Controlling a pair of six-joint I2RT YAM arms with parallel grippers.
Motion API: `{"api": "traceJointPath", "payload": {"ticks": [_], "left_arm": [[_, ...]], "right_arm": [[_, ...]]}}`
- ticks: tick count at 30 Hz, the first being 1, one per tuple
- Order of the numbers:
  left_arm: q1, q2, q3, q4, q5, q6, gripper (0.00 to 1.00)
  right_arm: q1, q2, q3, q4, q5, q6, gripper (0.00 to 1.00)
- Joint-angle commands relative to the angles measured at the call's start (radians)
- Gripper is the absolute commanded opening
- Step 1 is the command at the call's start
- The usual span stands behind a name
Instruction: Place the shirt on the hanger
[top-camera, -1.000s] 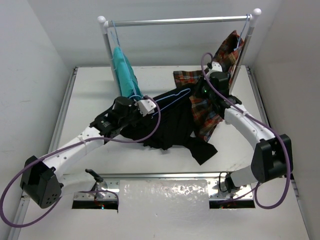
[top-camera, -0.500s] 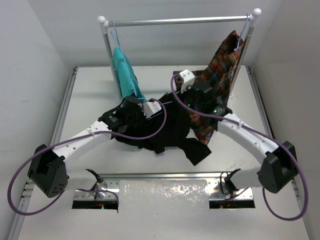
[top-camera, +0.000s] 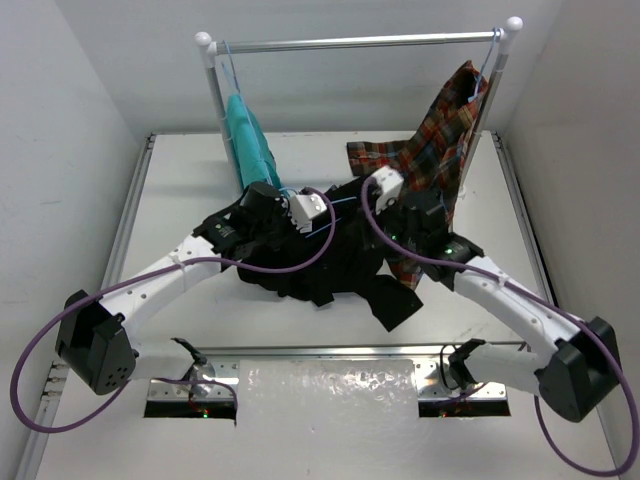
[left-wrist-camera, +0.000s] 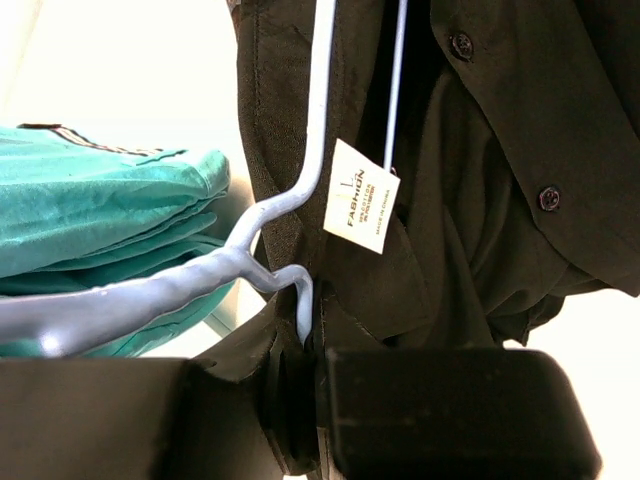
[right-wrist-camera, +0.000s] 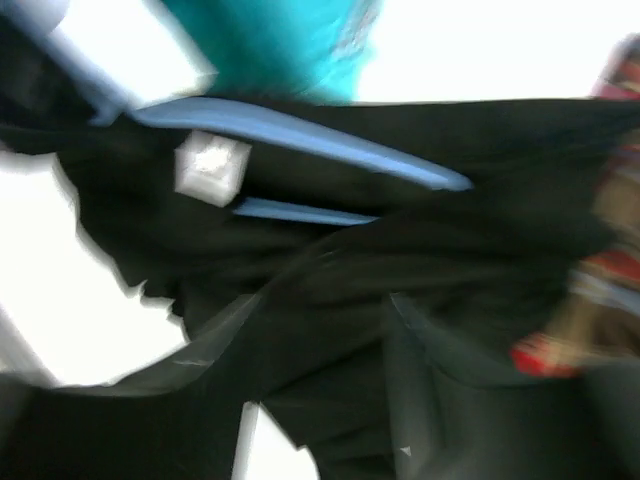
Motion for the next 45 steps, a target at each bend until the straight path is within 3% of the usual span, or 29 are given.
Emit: {"api": "traceJointPath", "payload": {"ticks": [1,5,9,20,23,24,25,26,27,32,40,45], "left_arm": [[-0.005,-0.033,0.008,0.066,-0.007,-0.032,0.00],[-0.009,-0.030,0.009,0.075,0.007,-0.058,0.00],[-0.011,-0.028,0.006,0.087,0.016,-0.077,0.00],[-0.013,-0.028,0.014,0.102,0.038,-0.124,0.00],[-0.011,-0.028,0.019,0.096,0.056,-0.126,0.00],[-0.011,-0.030,0.019,0.096,0.055,-0.129,0.00],[-0.011,-0.028,0.017,0.095,0.052,-0.132,0.00],[-0.011,-0.028,0.017,0.095,0.050,-0.138,0.00],[-0.011,-0.030,0.017,0.095,0.043,-0.143,0.00],[-0.011,-0.019,0.009,0.090,0.027,-0.146,0.00],[-0.011,0.019,0.023,0.096,-0.002,-0.118,0.00],[-0.010,0.024,0.029,0.096,-0.013,-0.113,0.00]], "right_arm": [[-0.027,-0.045,0.096,-0.058,0.301,0.152,0.60],[-0.024,0.007,0.053,0.051,0.314,0.324,0.67],[-0.020,0.099,0.022,0.180,0.305,0.448,0.67],[-0.006,0.268,0.039,0.281,0.361,0.501,0.60],[-0.006,0.322,0.036,0.318,0.351,0.506,0.40],[-0.006,0.339,0.035,0.324,0.352,0.507,0.29],[-0.006,0.343,0.029,0.329,0.354,0.507,0.11],[-0.006,0.345,0.022,0.333,0.354,0.507,0.05],[-0.006,0.343,0.015,0.341,0.355,0.499,0.00],[0.017,0.282,-0.040,0.352,0.329,0.379,0.00],[0.190,0.221,-0.100,0.396,0.298,0.047,0.00],[0.305,0.219,-0.100,0.314,0.230,-0.117,0.00]]}}
